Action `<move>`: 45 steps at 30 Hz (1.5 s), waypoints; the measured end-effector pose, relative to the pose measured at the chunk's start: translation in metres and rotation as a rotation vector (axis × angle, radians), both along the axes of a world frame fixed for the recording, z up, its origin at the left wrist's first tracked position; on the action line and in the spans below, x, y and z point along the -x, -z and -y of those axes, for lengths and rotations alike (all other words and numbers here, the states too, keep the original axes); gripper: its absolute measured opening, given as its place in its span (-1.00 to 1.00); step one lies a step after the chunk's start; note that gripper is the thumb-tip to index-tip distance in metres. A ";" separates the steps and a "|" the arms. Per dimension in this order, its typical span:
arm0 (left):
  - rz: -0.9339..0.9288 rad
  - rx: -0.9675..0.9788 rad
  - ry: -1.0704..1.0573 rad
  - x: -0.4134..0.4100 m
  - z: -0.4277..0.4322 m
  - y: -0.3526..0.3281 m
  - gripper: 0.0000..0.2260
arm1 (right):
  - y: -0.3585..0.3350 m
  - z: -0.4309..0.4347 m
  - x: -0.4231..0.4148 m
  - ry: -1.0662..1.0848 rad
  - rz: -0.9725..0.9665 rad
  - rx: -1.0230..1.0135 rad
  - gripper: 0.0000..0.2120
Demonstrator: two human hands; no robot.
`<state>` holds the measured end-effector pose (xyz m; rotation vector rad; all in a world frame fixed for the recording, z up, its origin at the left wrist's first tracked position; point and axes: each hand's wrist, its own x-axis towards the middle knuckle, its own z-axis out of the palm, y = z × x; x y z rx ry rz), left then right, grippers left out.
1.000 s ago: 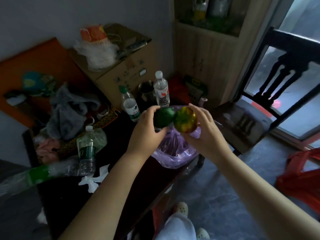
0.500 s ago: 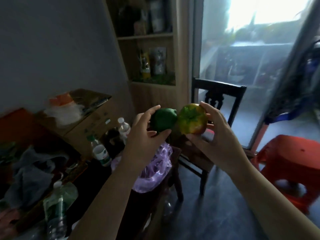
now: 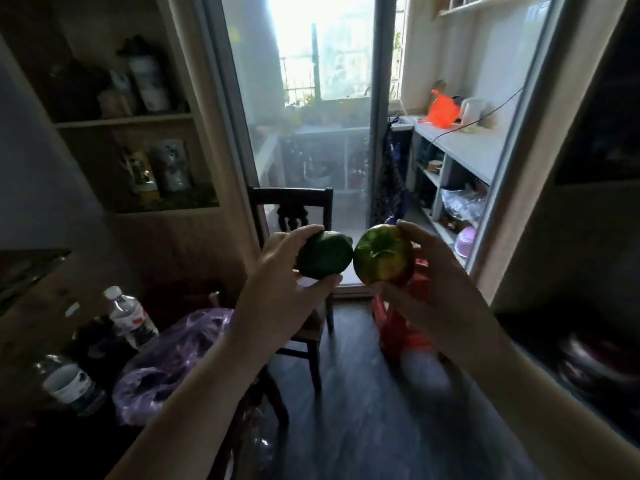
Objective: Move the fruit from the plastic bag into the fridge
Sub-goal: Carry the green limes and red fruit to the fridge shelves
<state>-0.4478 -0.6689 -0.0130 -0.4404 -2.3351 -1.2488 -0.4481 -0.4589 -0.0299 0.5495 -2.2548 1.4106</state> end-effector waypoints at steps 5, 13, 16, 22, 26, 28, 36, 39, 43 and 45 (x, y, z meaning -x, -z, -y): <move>-0.070 0.046 0.181 -0.035 -0.076 -0.030 -0.46 | -0.038 -0.080 -0.073 0.184 -0.024 -0.027 -0.34; -0.178 -0.027 0.428 -0.118 -0.228 -0.092 -0.47 | -0.110 -0.217 -0.209 0.471 -0.144 -0.213 -0.21; -0.213 -0.104 0.540 -0.156 -0.295 -0.103 -0.48 | -0.124 -0.272 -0.267 0.563 -0.188 -0.231 -0.24; -0.273 -0.093 0.794 -0.237 -0.425 -0.107 -0.50 | -0.126 -0.373 -0.385 0.790 -0.264 -0.262 -0.28; -0.306 -0.080 0.927 -0.289 -0.500 -0.110 -0.51 | -0.125 -0.419 -0.457 0.948 -0.276 -0.245 -0.30; -0.291 -0.075 1.000 -0.311 -0.534 -0.113 -0.52 | -0.125 -0.439 -0.488 1.023 -0.276 -0.240 -0.30; -0.252 -0.109 1.330 -0.377 -0.652 -0.118 -0.51 | -0.122 -0.504 -0.582 1.312 -0.234 -0.228 -0.33; -0.253 -0.092 1.409 -0.393 -0.692 -0.114 -0.52 | -0.113 -0.525 -0.602 1.385 -0.193 -0.216 -0.33; -0.249 -0.037 1.502 -0.402 -0.745 -0.105 -0.51 | -0.098 -0.559 -0.618 1.466 -0.125 -0.242 -0.34; -0.255 -0.032 1.535 -0.405 -0.774 -0.103 -0.51 | -0.095 -0.577 -0.623 1.512 -0.076 -0.260 -0.37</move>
